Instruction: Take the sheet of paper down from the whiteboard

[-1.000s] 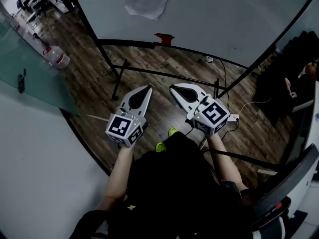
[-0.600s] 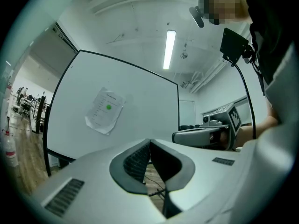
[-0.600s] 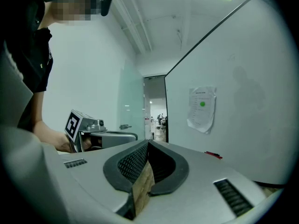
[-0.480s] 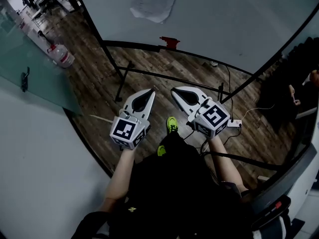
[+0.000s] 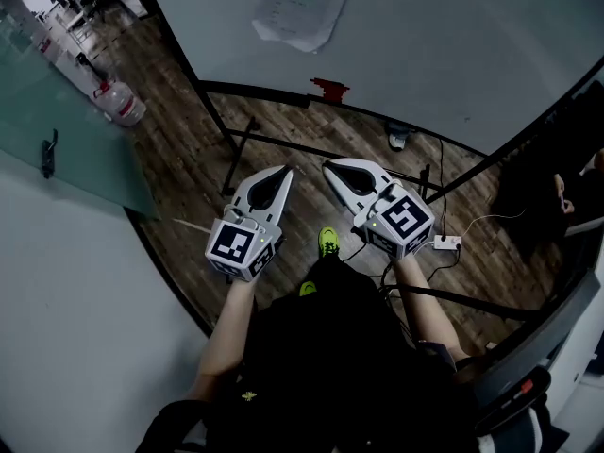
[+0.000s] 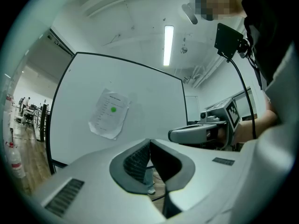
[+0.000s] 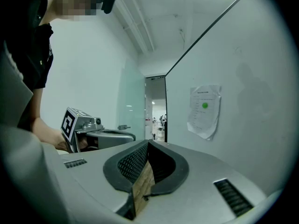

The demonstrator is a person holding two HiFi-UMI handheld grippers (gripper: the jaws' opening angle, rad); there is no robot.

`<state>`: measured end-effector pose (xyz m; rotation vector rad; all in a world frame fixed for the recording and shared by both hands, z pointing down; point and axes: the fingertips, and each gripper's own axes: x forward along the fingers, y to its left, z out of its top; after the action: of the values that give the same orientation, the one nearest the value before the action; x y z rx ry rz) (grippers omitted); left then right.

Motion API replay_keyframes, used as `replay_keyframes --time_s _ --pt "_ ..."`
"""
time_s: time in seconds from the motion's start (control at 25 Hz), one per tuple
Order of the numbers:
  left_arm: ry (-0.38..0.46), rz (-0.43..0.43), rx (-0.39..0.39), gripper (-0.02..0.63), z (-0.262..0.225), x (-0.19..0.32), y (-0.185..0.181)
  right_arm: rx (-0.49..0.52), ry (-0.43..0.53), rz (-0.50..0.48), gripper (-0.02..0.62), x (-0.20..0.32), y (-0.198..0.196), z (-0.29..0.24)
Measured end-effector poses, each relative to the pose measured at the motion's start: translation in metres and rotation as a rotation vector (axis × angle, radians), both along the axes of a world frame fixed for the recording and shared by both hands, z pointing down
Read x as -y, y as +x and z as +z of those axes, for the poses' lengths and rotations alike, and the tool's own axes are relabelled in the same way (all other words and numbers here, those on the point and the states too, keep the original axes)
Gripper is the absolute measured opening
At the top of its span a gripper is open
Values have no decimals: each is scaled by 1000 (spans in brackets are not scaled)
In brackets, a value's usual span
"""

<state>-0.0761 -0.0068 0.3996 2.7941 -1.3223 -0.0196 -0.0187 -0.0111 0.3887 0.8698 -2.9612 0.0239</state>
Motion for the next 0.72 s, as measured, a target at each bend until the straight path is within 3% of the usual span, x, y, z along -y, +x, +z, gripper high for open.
replay_keyframes --time_s 0.32,0.72 --pt "6 -13 68 21 3 47 4 1 3 -9 3 46 -1 -2" --pt "-8 -27 54 21 1 108 10 -9 6 -57 3 106 -7 -5"
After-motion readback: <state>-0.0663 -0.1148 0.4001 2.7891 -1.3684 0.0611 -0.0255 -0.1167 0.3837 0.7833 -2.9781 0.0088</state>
